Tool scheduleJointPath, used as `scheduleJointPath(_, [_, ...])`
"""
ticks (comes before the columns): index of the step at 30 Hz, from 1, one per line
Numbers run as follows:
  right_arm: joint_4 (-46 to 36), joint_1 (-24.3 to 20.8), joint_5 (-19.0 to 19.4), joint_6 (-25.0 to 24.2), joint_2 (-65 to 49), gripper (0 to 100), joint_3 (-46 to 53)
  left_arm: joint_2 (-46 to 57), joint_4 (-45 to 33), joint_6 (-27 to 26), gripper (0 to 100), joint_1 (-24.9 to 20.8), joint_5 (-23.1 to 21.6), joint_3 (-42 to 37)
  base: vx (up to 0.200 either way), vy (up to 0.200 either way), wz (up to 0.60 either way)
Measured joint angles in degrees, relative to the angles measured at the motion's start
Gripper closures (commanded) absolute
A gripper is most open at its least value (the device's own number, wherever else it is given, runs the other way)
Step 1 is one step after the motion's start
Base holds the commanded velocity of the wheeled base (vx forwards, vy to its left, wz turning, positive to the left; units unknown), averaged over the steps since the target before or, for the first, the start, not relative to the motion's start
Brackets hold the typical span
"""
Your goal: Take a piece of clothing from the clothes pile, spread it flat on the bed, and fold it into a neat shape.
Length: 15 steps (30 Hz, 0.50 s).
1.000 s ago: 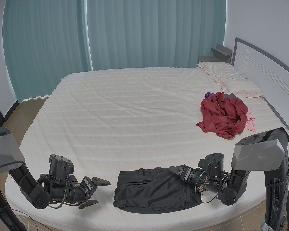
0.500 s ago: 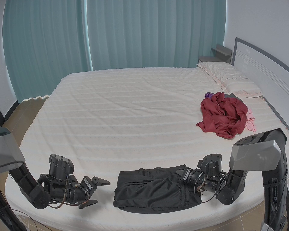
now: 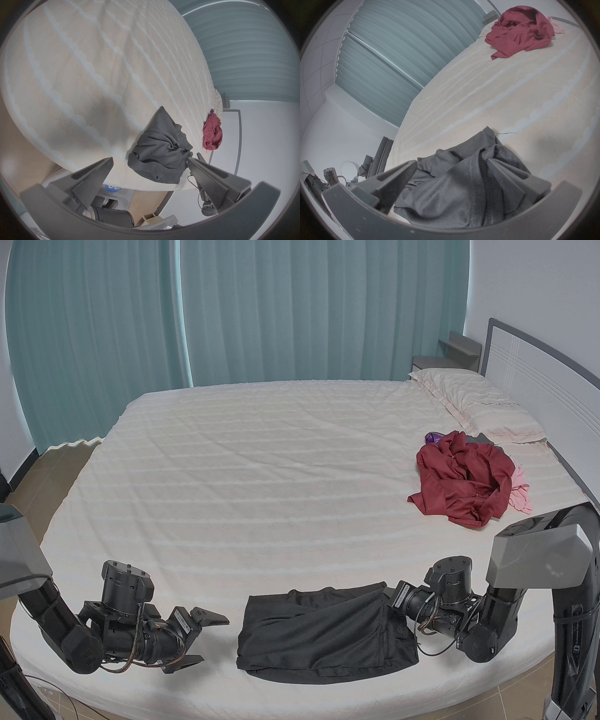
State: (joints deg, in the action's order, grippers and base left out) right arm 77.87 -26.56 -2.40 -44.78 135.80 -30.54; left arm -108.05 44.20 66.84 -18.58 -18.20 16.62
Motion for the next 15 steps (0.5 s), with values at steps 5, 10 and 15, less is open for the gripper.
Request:
scheduleJointPath(5, [0.1,1.5,-0.1,0.0,-1.1,100,1.5,0.0,0.0,0.0,0,0.0,0.0,0.0,0.000,0.000,0.00])
scheduleJointPath(10, [0.1,2.3,-0.1,0.2,-1.7,100,1.9,0.0,0.0,0.0,0,0.0,0.0,0.0,0.000,0.000,0.00])
scheduleJointPath(15, [0.0,3.7,0.0,0.4,-1.4,100,0.7,0.0,0.0,0.0,0,0.0,0.0,0.0,0.000,0.000,0.00])
